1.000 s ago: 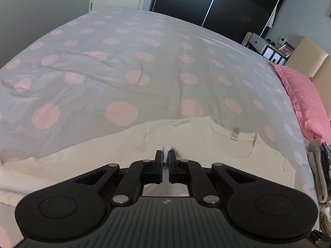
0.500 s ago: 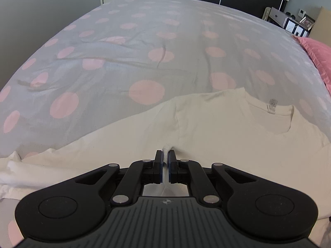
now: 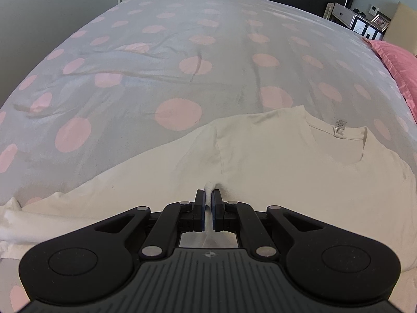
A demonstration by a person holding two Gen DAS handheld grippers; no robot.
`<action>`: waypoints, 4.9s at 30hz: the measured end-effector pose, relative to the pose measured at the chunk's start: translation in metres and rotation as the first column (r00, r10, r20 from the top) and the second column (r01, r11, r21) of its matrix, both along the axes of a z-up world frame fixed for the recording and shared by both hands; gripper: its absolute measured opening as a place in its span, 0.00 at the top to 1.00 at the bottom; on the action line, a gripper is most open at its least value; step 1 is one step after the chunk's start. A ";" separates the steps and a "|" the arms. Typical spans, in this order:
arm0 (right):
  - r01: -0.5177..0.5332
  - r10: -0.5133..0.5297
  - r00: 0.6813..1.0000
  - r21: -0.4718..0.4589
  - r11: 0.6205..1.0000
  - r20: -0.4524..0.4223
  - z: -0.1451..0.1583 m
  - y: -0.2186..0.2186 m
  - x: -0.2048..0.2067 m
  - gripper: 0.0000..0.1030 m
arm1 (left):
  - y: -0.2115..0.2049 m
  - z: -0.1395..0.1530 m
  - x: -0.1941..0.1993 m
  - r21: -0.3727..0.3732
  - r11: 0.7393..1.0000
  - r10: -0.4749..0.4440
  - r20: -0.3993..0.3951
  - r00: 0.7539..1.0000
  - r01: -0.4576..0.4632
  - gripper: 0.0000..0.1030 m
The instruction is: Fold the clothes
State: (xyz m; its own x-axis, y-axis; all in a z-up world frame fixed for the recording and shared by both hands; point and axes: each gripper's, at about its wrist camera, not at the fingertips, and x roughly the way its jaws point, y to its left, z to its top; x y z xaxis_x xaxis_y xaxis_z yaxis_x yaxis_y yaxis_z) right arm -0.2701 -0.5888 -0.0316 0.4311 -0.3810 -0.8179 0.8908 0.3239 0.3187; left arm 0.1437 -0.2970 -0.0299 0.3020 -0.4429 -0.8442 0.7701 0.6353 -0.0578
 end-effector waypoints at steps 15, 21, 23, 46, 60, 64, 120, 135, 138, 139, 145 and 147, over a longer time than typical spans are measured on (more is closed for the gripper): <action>0.056 -0.058 0.997 0.046 0.997 0.044 -0.042 -0.067 0.033 0.61 | -0.010 -0.012 0.005 0.031 0.999 -0.013 -0.005 1.000 0.013 0.97; 0.038 -0.039 0.998 0.016 0.999 0.047 -0.043 -0.066 0.043 0.97 | -0.009 -0.013 0.006 0.021 1.000 -0.011 -0.002 1.000 0.011 0.97; 0.066 -0.066 0.998 -0.062 0.996 0.010 -0.037 -0.063 0.043 0.98 | -0.009 -0.010 0.006 -0.001 1.000 -0.001 0.011 1.000 0.001 0.97; -0.014 0.002 0.996 -0.130 0.991 -0.094 -0.012 -0.021 0.035 0.70 | -0.006 0.002 0.002 -0.062 0.997 -0.047 -0.022 0.999 0.045 0.60; -0.041 0.037 0.994 -0.043 0.998 -0.105 -0.006 0.067 -0.007 0.57 | -0.012 -0.034 -0.043 0.104 0.961 -0.256 0.005 0.967 0.254 0.77; -0.044 0.047 0.995 0.036 0.998 -0.085 -0.023 0.086 -0.016 0.57 | -0.008 -0.037 -0.034 0.078 0.975 -0.208 -0.024 0.978 0.209 0.84; 0.081 -0.081 0.997 0.053 0.995 0.000 -0.043 -0.060 0.037 0.72 | -0.017 -0.027 -0.002 0.070 0.990 -0.115 -0.079 0.990 0.120 0.62; 0.057 -0.061 0.990 -0.034 0.998 -0.124 -0.057 -0.059 0.056 1.00 | -0.018 -0.031 -0.001 0.088 0.991 -0.092 -0.073 0.993 0.098 0.62; 0.170 -0.192 0.964 -0.127 0.977 -0.183 -0.045 -0.067 0.040 1.00 | -0.018 -0.029 0.000 0.078 0.993 -0.085 -0.073 0.994 0.091 0.62; 0.194 -0.219 0.957 -0.142 0.971 -0.191 -0.044 -0.069 0.033 1.00 | -0.017 -0.029 0.000 0.077 0.993 -0.085 -0.072 0.994 0.090 0.62; 0.185 -0.183 0.981 0.023 0.982 -0.060 -0.056 -0.076 0.012 0.91 | -0.018 -0.029 0.000 0.080 0.992 -0.087 -0.071 0.994 0.093 0.62; 0.183 -0.183 0.983 0.037 0.982 -0.018 -0.055 -0.074 0.013 0.65 | -0.018 -0.029 0.000 0.078 0.993 -0.083 -0.072 0.994 0.089 0.62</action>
State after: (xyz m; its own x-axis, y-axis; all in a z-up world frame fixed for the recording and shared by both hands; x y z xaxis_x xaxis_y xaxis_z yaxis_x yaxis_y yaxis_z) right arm -0.2575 -0.6624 -0.0862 0.3452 -0.4210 -0.8388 0.9385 0.1430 0.3144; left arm 0.1434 -0.3154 -0.0586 0.2058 -0.3939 -0.8958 0.8179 0.5719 -0.0636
